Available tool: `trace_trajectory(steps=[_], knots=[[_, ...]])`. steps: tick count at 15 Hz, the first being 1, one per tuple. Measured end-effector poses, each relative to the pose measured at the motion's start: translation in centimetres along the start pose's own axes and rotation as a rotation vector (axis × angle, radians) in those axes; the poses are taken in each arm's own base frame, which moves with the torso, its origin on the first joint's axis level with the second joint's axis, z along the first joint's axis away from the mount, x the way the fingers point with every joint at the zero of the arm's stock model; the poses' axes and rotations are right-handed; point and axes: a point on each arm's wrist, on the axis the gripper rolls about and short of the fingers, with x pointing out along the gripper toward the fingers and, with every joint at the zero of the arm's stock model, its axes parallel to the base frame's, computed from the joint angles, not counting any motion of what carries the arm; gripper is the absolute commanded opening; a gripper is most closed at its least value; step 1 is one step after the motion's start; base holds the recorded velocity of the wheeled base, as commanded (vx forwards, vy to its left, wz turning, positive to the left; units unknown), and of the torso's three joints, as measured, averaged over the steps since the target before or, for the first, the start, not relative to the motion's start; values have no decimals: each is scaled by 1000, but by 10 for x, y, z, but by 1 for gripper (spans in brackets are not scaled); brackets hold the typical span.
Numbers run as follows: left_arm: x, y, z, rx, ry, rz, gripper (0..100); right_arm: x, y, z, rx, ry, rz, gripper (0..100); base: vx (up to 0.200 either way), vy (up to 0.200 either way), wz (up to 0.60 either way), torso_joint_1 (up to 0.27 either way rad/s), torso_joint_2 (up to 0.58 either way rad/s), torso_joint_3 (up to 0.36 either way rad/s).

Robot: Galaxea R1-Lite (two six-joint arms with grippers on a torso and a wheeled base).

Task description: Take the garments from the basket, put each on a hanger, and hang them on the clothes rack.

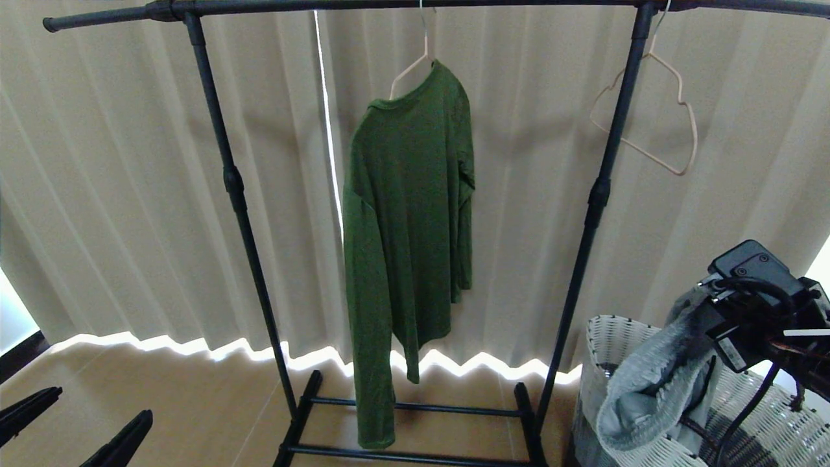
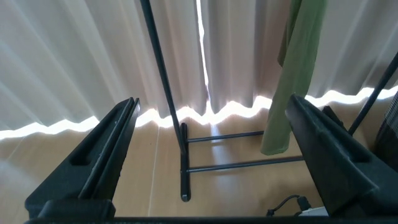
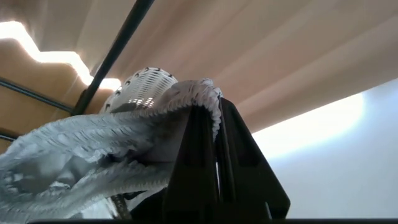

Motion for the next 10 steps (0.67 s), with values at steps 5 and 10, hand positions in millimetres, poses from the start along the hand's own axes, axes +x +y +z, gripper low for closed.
trace_trajectory(steps=[5,10], knots=[[0,0,0,1,0,0,100,0,-1,2,-6,-6,-2,0,0,200,0,3,1,3],[0,-3,0,7,-5,-46,100,0,-2,18,-48,-59,2,0,0,0,0,0,0,0]])
